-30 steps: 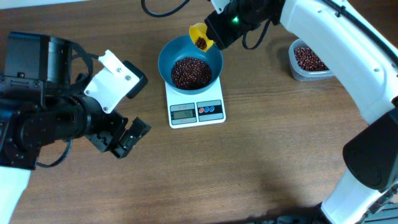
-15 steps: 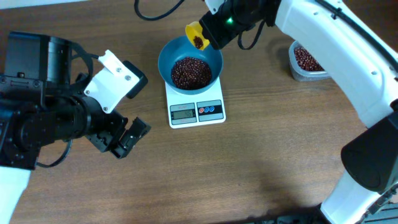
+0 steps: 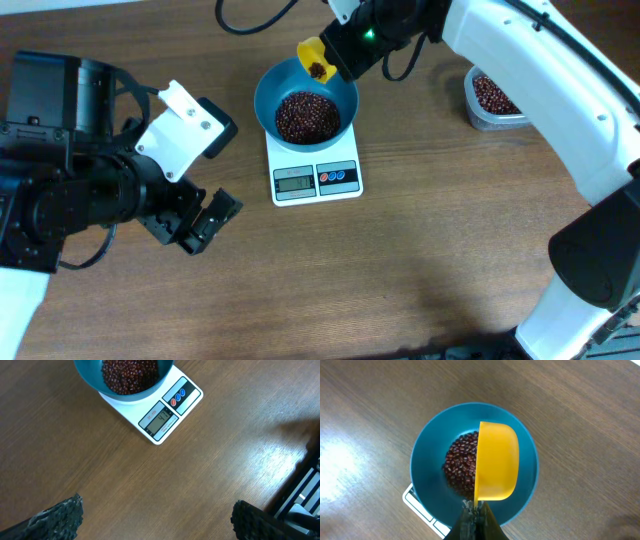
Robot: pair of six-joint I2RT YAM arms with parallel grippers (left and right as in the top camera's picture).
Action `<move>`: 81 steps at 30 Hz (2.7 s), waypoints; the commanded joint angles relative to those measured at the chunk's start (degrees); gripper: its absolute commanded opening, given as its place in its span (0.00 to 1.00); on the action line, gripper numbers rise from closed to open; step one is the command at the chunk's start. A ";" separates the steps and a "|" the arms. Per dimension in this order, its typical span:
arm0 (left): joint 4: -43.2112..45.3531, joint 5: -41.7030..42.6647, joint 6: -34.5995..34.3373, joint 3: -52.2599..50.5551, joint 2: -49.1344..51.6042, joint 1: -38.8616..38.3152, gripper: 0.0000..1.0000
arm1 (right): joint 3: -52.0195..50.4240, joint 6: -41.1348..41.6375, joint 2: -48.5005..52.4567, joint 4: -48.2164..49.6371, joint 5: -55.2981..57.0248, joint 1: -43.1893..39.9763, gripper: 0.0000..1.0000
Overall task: Scoop item into bowl and weigh 50g on scale
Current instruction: 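Tilt the scoop slowly to trickle beans into the bowl, then carry the yellow scoop right and set it on the table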
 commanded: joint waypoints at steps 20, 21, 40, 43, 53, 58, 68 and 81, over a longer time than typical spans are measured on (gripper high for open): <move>0.11 0.59 -0.13 -0.13 -0.33 -0.11 0.99 | 1.64 0.02 -0.31 -0.13 2.78 0.48 0.04; 0.11 0.59 -0.11 -0.13 -0.33 -0.11 0.99 | 1.60 0.02 -0.31 -0.13 2.75 0.50 0.04; 0.11 0.59 -0.13 -0.13 -0.33 -0.11 0.99 | 1.20 -2.78 0.35 -2.10 15.19 4.98 0.04; 0.11 0.59 -0.13 -0.13 -0.33 -0.11 0.99 | 1.20 -2.78 0.35 -2.10 15.19 5.01 0.04; 0.11 0.59 -0.13 -0.13 -0.33 -0.11 0.99 | 1.20 -2.60 0.35 -1.66 10.93 5.79 0.04; 0.11 0.59 -0.13 -0.13 -0.33 -0.11 0.99 | 1.20 -2.51 0.35 -1.66 -5.07 3.41 0.04; 0.11 0.59 -0.13 -0.13 -0.33 -0.11 0.99 | 1.27 -2.14 -0.28 -1.25 -7.58 -5.49 0.04; 0.11 0.59 -0.13 -0.13 -0.33 -0.11 0.99 | 5.57 16.96 -22.47 -9.66 -14.67 -51.01 0.04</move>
